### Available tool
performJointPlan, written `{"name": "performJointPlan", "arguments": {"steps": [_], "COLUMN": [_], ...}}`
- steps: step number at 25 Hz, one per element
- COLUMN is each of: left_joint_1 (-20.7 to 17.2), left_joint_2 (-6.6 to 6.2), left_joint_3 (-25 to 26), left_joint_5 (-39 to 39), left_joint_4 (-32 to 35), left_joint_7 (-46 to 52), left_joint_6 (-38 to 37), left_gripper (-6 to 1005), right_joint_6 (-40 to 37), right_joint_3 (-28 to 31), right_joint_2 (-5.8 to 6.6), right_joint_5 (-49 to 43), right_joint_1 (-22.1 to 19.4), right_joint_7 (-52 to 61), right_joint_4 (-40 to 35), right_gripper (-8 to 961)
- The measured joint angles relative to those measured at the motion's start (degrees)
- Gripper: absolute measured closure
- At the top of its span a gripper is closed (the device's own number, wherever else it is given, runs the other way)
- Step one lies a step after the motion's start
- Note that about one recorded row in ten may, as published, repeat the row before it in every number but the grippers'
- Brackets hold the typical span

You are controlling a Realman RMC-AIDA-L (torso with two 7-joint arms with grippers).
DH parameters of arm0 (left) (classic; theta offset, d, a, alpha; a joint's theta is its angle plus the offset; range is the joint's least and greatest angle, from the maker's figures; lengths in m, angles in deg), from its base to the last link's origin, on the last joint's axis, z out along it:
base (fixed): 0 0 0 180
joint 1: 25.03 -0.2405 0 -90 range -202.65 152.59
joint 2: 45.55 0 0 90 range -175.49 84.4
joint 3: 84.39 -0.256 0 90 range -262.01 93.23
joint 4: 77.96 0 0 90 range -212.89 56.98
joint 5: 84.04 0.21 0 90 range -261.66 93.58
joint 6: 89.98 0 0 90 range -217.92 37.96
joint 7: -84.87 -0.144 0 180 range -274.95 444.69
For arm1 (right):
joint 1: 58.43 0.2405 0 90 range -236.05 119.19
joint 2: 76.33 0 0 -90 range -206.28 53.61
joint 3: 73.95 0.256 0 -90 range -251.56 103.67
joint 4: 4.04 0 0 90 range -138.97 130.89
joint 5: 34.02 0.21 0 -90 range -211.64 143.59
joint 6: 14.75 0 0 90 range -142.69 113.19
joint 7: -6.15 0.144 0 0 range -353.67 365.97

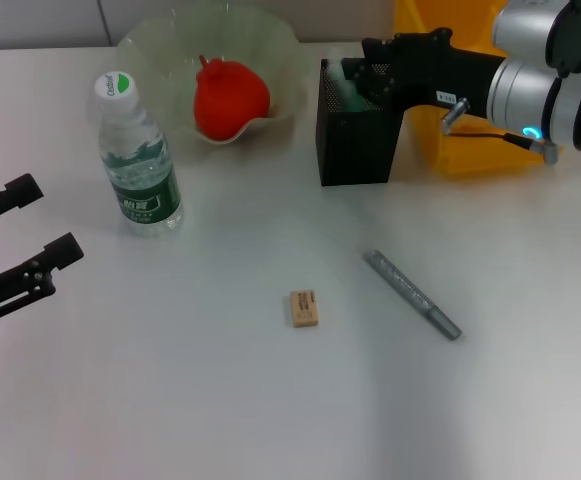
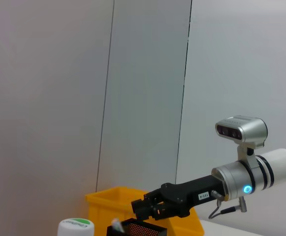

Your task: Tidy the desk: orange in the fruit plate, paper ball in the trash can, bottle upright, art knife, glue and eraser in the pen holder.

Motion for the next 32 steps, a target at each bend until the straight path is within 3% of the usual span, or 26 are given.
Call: {"name": "performJointPlan", "arguments": {"steps": [2, 9, 12, 13, 14, 16, 18, 20, 23, 24, 28, 32], "left_joint_1": [0.1, 0.1, 0.1, 0.1, 0.1, 0.1, 0.2, 0.2, 0.3, 0.3, 0.5, 0.6], "left_joint_2": [0.00, -0.16, -0.25, -0.31, -0.31, -0.34, -0.36, -0.35, -0.28, -0.28, -0.24, -0.17], "left_joint_3": [0.0, 0.0, 0.0, 0.0, 0.0, 0.0, 0.0, 0.0, 0.0, 0.0, -0.4, -0.5], "left_joint_5": [0.0, 0.0, 0.0, 0.0, 0.0, 0.0, 0.0, 0.0, 0.0, 0.0, 0.0, 0.0], "left_joint_4": [0.0, 0.0, 0.0, 0.0, 0.0, 0.0, 0.0, 0.1, 0.1, 0.1, 0.2, 0.3], "left_joint_7": [0.0, 0.0, 0.0, 0.1, 0.1, 0.1, 0.1, 0.1, 0.1, 0.1, 0.2, 0.7], "left_joint_6": [0.0, -0.1, -0.2, -0.1, -0.1, -0.1, -0.2, -0.3, -0.4, -0.4, -0.4, -0.5], "left_gripper": [199, 198, 198, 198, 198, 198, 198, 198, 198, 198, 198, 198], "right_joint_6": [0.0, -3.6, -9.5, -14.2, -14.2, -20.6, -31.4, -34.5, -46.0, -46.0, -52.5, -53.4], "right_joint_3": [-0.1, -0.3, 0.1, 0.1, 0.1, 0.1, 0.0, -0.1, -0.7, -0.7, -4.9, -9.1], "right_joint_2": [0.03, 0.26, 0.30, 0.30, 0.30, 0.28, 0.29, 0.29, 0.20, 0.20, 0.10, 0.02], "right_joint_5": [0.0, -3.1, -10.9, -19.9, -19.9, -29.5, -40.8, -43.5, -51.2, -51.2, -55.1, -56.4], "right_joint_1": [0.0, -3.3, -6.3, -7.2, -7.2, -6.8, -3.4, -2.1, 5.3, 5.3, 13.5, 18.0], "right_joint_7": [0.0, 6.4, 15.9, 25.6, 25.6, 35.8, 47.7, 50.3, 57.5, 57.5, 61.8, 63.5], "right_joint_4": [-0.1, -8.1, -17.6, -25.4, -25.4, -32.1, -38.6, -39.8, -40.5, -40.5, -35.1, -29.3], "right_gripper": [729, 423, 325, 292, 286, 273, 261, 249, 230, 230, 230, 230]}}
